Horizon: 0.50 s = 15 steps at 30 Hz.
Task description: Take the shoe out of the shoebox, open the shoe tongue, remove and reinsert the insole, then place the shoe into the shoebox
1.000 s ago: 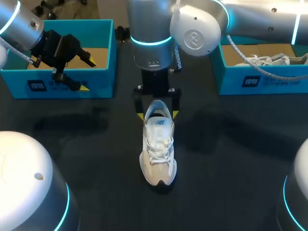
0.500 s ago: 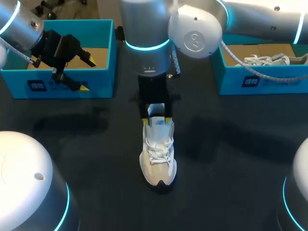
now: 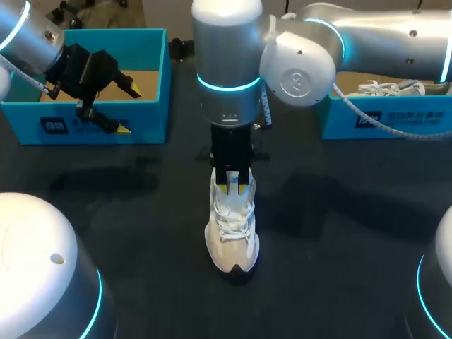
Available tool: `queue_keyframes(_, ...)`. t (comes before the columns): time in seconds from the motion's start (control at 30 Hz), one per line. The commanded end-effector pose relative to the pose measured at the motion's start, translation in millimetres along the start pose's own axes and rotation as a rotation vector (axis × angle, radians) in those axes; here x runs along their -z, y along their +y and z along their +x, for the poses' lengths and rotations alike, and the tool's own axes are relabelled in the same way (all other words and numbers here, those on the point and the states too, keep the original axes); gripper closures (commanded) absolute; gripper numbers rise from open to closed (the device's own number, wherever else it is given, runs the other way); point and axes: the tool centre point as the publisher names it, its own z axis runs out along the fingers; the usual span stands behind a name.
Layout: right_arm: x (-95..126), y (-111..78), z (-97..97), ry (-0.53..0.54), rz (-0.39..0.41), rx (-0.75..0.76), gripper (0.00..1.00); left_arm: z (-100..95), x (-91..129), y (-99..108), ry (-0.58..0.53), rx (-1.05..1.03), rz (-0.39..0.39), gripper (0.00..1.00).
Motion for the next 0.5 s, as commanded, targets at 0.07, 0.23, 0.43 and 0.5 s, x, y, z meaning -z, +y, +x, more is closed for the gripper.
queue_keyframes(0.07,-15.9,18.0,-2.4,0.005,0.019,0.011,0.82,1.0,0.6,-0.4,0.000,0.000,-0.004,0.00)
queue_keyframes(0.23,-10.4,19.5,-2.0,-0.014,-0.004,0.020,0.76,1.0,0.6,-0.4,0.000,0.000,-0.004,0.00)
queue_keyframes(0.43,4.8,18.6,-4.2,-0.035,-0.054,0.024,0.70,1.0,0.6,-0.4,0.000,0.000,-0.004,0.00)
queue_keyframes(0.5,-2.0,24.5,-4.1,-0.032,-0.055,0.034,0.71,1.0,0.6,-0.4,0.000,0.000,-0.004,0.00)
